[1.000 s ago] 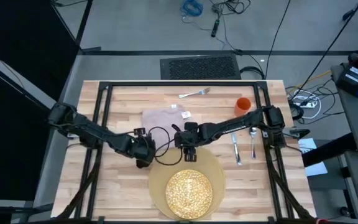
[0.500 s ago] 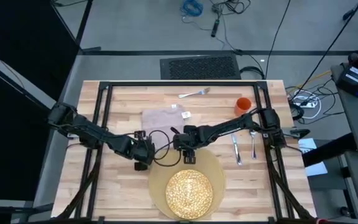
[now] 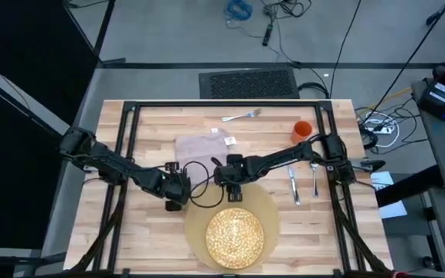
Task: Set table place
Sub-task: Fold the brown table napkin
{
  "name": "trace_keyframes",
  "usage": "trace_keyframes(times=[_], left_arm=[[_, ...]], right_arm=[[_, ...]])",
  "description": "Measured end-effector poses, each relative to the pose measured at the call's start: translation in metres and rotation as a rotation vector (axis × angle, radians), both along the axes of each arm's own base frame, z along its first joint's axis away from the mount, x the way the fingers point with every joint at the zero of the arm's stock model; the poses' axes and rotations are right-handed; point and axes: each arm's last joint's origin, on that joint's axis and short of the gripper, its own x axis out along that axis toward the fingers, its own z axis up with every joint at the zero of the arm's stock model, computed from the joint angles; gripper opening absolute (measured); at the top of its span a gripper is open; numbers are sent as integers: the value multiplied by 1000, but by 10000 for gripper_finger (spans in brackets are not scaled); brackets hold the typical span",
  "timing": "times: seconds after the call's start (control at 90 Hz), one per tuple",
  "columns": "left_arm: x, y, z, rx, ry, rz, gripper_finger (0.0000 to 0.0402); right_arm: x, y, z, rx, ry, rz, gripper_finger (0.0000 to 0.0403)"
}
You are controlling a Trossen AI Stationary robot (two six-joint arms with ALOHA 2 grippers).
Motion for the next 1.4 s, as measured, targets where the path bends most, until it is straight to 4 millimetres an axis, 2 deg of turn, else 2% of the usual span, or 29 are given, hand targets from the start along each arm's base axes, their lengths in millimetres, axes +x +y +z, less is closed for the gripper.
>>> trace_keyframes(times=[0.311,0.778,1.044,1.144,1.3,1.4], left_arm=[[1,1,0,2,-6,7,115],[2,1,0,-1,-26,9,115],[-4,4,-12,-16,-45,46,113],[-5,7,-13,-10,-52,78,93],[-2,7,-11,-2,-65,73,15],[0,7,-9,0,-76,73,3]], right_arm=[[-1,-1,2,-10,1,-4,178],[2,-1,3,-7,-32,-5,93],[3,1,1,-3,-30,-6,66],[3,1,1,-1,-29,-10,51],[2,1,1,0,-25,-5,7],[2,1,1,0,-25,-4,5]])
